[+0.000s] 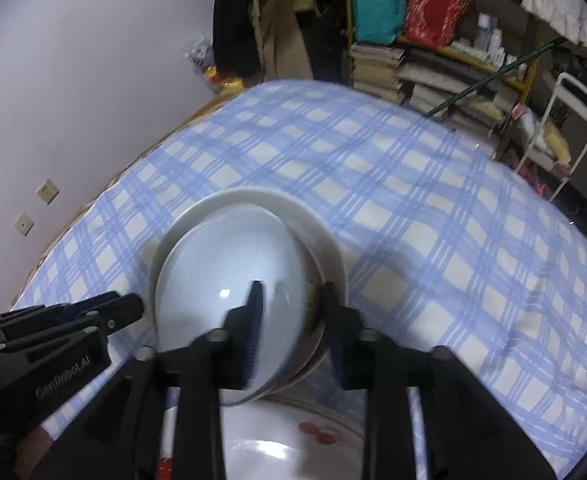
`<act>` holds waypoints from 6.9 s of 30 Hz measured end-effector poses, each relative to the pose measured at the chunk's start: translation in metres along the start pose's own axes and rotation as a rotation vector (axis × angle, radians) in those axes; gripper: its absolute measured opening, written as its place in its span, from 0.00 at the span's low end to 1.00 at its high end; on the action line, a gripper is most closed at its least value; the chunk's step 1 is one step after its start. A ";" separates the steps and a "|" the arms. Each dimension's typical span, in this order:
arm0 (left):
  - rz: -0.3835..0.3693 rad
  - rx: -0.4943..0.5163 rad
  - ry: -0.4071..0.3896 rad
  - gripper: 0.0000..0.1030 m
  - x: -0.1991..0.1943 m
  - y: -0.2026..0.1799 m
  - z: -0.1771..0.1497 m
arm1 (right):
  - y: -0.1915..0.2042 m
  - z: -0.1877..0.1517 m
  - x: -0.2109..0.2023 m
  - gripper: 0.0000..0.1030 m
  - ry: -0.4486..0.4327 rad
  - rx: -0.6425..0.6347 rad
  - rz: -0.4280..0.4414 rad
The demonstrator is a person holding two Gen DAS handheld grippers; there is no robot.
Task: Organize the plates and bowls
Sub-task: 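Lower the red-patterned bowl into the nested white bowls, then open both tools and release the red-patterned bowl in the stack, then reposition both tools around the rim of the bowl stack, then pinch the outer bowl rim of the stack with both tools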
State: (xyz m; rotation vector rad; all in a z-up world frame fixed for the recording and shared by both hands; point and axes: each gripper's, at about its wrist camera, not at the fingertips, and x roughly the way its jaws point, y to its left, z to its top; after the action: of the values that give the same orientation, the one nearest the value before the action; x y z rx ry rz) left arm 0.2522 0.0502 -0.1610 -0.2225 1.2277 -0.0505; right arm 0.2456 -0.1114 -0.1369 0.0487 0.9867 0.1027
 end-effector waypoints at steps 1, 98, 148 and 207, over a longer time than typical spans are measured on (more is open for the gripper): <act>-0.026 -0.029 0.015 0.18 0.002 0.005 0.000 | -0.002 0.000 -0.004 0.45 -0.026 0.005 -0.005; -0.039 -0.023 0.028 0.64 0.011 0.013 0.029 | -0.096 -0.004 0.036 1.00 0.265 0.274 0.034; -0.016 0.009 0.017 0.43 0.005 0.017 0.034 | -0.072 0.005 0.023 0.82 0.270 0.193 -0.005; -0.049 0.593 0.067 0.45 0.030 -0.108 0.096 | -0.083 0.005 0.065 0.87 0.380 0.214 0.120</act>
State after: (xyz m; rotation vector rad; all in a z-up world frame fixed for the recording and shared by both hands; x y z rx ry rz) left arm 0.3615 -0.0467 -0.1371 0.2681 1.2212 -0.4597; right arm 0.2911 -0.1863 -0.1952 0.2938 1.3719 0.1184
